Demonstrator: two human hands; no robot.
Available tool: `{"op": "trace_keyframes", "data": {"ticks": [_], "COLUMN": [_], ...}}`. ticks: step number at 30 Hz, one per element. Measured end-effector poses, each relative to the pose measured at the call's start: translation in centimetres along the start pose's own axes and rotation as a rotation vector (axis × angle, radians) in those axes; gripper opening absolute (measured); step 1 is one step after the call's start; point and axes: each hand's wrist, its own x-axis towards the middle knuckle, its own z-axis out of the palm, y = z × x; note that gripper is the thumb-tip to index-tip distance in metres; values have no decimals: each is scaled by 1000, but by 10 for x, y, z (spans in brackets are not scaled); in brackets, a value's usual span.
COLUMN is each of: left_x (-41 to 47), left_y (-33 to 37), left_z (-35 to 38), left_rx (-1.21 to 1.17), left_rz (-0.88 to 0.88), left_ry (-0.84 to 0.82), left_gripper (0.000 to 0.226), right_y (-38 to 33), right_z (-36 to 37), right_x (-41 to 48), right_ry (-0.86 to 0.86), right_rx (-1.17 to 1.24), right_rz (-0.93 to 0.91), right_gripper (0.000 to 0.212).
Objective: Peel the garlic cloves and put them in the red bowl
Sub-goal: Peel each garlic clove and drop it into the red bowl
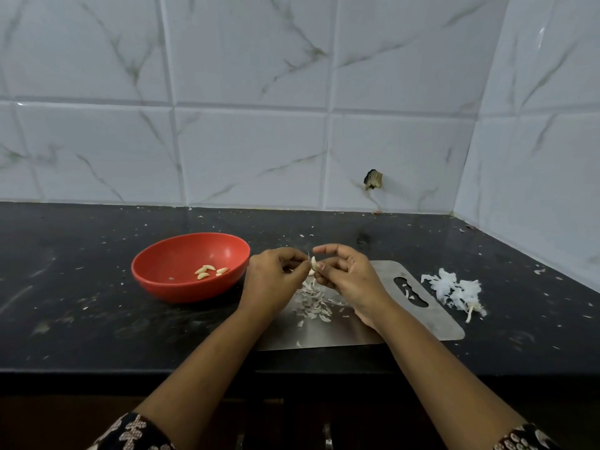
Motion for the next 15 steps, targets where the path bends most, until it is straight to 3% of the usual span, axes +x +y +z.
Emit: {"op": "trace_keyframes", "data": {"ticks": [9,15], "left_x": [1,1], "left_y": [-3,-4], "left_z": [2,2], "left_rx": [60,69], "left_rz": [-12,-18], "left_ry": [-32,-10], "left_gripper": [8,6], "right_y": [1,2], "right_z": [2,2], "right_x": [-3,-4], "right_ry": [-7,-29], "right_rx": [-159,-207], "right_rz": [-96,-123], "right_gripper": [12,18]}}
